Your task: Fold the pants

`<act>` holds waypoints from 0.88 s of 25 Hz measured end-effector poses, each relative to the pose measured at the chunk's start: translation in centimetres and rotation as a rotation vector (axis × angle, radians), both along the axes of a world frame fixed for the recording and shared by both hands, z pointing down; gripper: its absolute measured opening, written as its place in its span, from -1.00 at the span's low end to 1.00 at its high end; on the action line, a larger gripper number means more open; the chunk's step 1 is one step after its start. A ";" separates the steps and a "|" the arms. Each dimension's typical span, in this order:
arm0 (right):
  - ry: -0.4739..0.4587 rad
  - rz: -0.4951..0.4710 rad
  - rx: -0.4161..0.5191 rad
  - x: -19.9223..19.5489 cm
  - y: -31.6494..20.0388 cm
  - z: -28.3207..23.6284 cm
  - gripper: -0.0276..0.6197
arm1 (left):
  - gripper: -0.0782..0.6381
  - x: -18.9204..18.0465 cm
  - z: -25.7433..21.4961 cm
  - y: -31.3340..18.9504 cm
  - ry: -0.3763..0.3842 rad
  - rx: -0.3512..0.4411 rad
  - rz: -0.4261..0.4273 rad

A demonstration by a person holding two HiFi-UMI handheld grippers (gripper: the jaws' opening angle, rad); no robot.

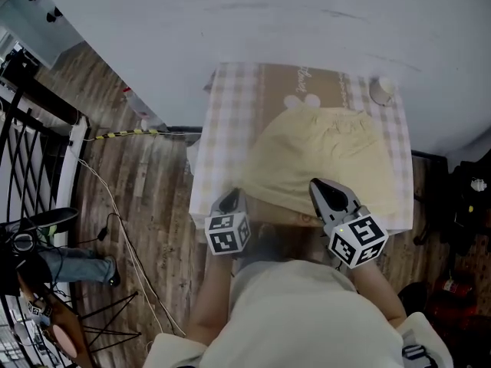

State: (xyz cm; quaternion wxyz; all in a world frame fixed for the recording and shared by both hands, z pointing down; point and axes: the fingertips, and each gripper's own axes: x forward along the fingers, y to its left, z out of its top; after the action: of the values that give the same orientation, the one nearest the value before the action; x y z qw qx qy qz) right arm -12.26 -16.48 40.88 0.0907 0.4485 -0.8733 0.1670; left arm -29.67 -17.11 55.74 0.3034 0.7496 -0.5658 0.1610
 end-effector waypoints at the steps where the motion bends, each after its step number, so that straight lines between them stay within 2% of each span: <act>1: 0.004 -0.001 -0.004 -0.3 -0.3 0.1 -0.91 | -0.75 -0.3 0.5 -0.3 -0.009 -0.009 0.005; 2: 0.006 -0.001 -0.007 -0.5 -0.7 0.2 -0.91 | -0.70 -0.5 1.0 -0.5 -0.015 -0.019 0.013; 3: 0.008 -0.001 -0.011 -0.8 -1.0 0.3 -0.91 | -0.51 -0.6 1.4 -0.7 -0.019 -0.031 0.023; 4: 0.010 -0.001 -0.014 -1.0 -1.3 0.4 -0.91 | -0.46 -0.8 1.8 -0.9 -0.020 -0.042 0.034; 13: 0.016 -0.015 -0.032 -3.8 -3.4 1.2 -0.91 | -0.52 -2.6 5.1 -2.2 -0.064 -0.136 0.031; 18: 0.016 -0.012 -0.042 -5.0 -4.4 1.7 -0.91 | -0.52 -2.0 6.0 -2.3 -0.070 -0.200 0.077; 22: 0.020 -0.011 -0.045 -5.4 -4.8 2.1 -0.91 | -0.52 -2.0 6.6 -2.5 -0.090 -0.240 0.078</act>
State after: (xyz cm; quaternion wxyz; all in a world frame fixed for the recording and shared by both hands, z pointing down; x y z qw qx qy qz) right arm -17.68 -21.29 42.93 0.1104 0.4432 -0.8708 0.1818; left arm -31.63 -19.57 62.38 0.3586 0.7213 -0.5262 0.2725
